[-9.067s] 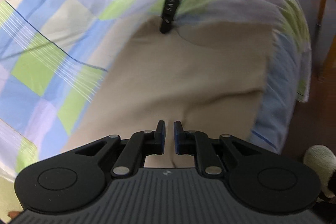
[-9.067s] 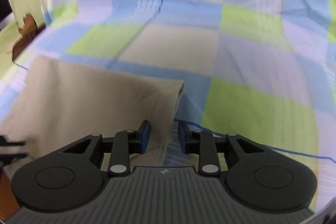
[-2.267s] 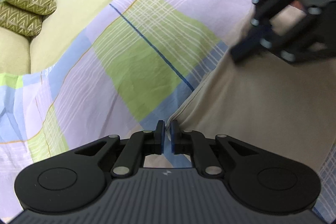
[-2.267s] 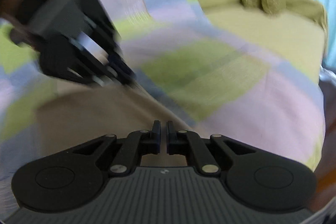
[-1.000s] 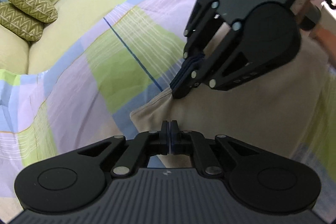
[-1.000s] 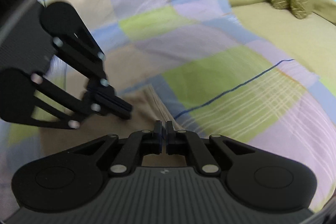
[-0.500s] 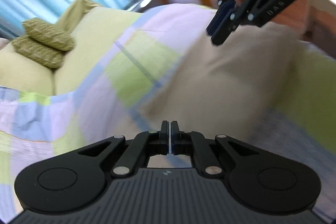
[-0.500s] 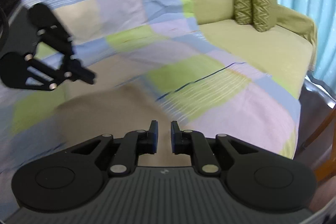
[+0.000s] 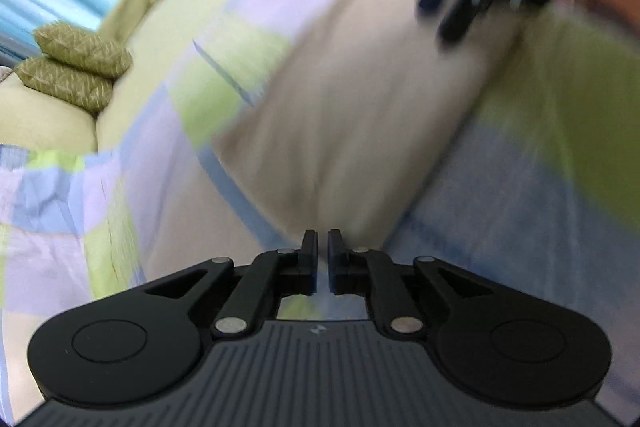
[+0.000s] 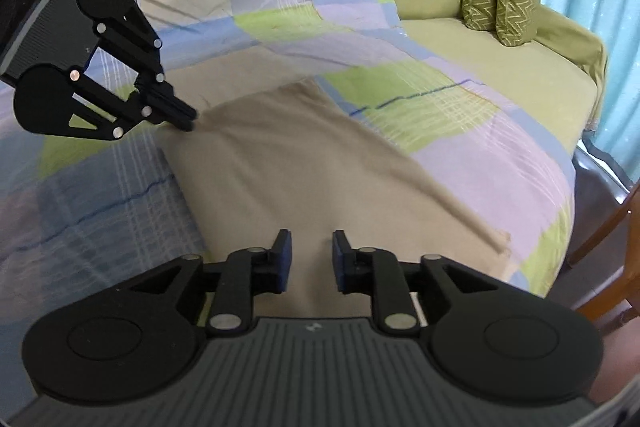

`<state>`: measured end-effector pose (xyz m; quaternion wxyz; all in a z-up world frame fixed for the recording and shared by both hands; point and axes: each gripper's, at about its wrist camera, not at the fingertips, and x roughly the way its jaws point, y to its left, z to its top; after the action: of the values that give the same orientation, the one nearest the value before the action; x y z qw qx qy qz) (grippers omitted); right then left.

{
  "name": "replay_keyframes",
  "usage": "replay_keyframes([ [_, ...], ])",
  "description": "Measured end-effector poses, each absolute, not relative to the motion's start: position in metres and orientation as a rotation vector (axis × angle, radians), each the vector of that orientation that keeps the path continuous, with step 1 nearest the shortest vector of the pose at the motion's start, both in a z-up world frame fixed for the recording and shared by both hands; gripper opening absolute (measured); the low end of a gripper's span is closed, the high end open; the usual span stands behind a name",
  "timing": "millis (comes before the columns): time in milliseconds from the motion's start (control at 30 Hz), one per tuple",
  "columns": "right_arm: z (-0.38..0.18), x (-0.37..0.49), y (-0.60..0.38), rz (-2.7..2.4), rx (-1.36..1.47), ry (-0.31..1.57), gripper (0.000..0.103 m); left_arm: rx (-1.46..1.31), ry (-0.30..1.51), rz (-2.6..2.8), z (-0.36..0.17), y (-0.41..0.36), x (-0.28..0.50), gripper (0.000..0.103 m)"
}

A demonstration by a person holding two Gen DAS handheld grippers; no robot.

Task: Fold clothes
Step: 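Move both grippers to the end of the folded beige tank top, then grasp the tank top end with the left gripper while the right gripper grasps beside it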

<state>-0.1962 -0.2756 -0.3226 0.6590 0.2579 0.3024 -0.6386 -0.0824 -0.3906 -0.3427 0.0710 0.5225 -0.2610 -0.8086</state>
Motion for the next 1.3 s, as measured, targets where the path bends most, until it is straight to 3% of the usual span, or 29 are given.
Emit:
replay_keyframes([
  [100,-0.318,-0.191,-0.273,-1.464,0.543,0.724,0.027,1.513,-0.879,-2.413,-0.332,-0.381,-0.083,0.012],
  [133,-0.314,-0.188,-0.269,-1.474,0.520,0.734,0.032,1.501,-0.895,-2.417,-0.330,-0.379,-0.081,0.019],
  [167,-0.311,-0.184,-0.263,-1.484,0.495,0.749,0.035,1.489,-0.935,-2.430,-0.326,-0.371,-0.075,0.042],
  [200,-0.308,-0.180,-0.258,-1.493,0.470,0.764,0.040,1.482,-0.964,-2.441,-0.323,-0.367,-0.071,0.055],
  [467,-0.328,-0.142,-0.230,-1.452,0.375,0.925,0.046,1.512,-1.398,-2.345,-0.372,-0.338,-0.068,0.058],
  [633,-0.335,-0.142,-0.231,-1.491,0.385,0.934,0.051,1.455,-1.500,-2.284,-0.384,-0.349,-0.083,0.059],
  [867,-0.345,-0.126,-0.226,-1.554,0.275,0.980,0.054,1.262,-1.585,-2.185,-0.399,-0.352,-0.096,0.073],
  [933,-0.351,-0.118,-0.224,-1.564,0.209,1.021,0.054,1.278,-1.512,-2.208,-0.396,-0.359,-0.102,0.070],
  [1033,-0.361,-0.105,-0.224,-1.570,0.091,1.096,0.054,1.355,-1.342,-2.298,-0.386,-0.368,-0.112,0.051],
  [1100,-0.365,-0.102,-0.227,-1.581,0.060,1.123,0.053,1.394,-1.268,-2.342,-0.380,-0.372,-0.112,0.031],
  [1167,-0.369,-0.102,-0.235,-1.607,0.048,1.130,0.053,1.434,-1.051,-2.422,-0.365,-0.386,-0.121,0.023],
  [1300,-0.377,-0.105,-0.255,-1.669,0.014,1.147,0.051,1.483,-0.947,-2.454,-0.354,-0.395,-0.127,0.021],
])
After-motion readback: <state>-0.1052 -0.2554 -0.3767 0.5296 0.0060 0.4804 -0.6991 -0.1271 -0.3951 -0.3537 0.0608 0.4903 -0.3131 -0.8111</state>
